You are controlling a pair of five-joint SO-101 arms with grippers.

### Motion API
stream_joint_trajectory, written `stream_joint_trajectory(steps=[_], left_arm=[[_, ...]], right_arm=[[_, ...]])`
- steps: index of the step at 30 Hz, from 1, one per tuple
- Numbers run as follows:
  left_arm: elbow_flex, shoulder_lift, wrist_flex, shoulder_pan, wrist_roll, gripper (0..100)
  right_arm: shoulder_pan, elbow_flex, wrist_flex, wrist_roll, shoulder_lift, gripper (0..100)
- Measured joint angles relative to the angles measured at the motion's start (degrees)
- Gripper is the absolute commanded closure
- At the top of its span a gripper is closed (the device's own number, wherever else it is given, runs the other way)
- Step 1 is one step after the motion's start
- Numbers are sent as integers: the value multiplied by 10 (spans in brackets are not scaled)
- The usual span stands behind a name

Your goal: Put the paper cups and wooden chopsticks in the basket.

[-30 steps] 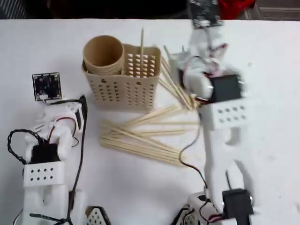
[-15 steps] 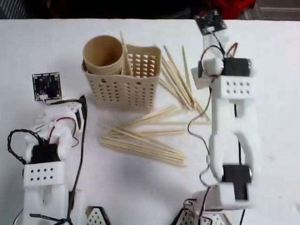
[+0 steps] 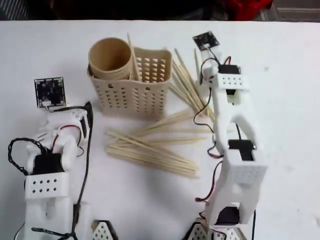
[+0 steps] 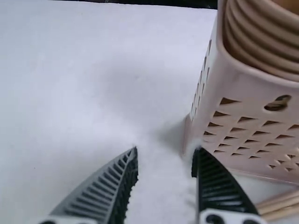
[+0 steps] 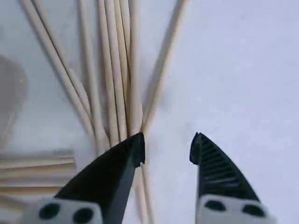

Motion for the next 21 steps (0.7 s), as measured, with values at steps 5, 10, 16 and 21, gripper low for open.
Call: stream_joint_trajectory(steps=[5,10,16,21], left_arm=[[0,0,0,0,0,797],[0,0,0,0,0,797],[2,0,0,0,0,797],[3,0,0,0,0,797]], right_arm=[[0,0,-23,0,40,833],[0,0,-23,0,57,892],[2,0,-24,0,60,980],[26,-2,30,0,59,981]])
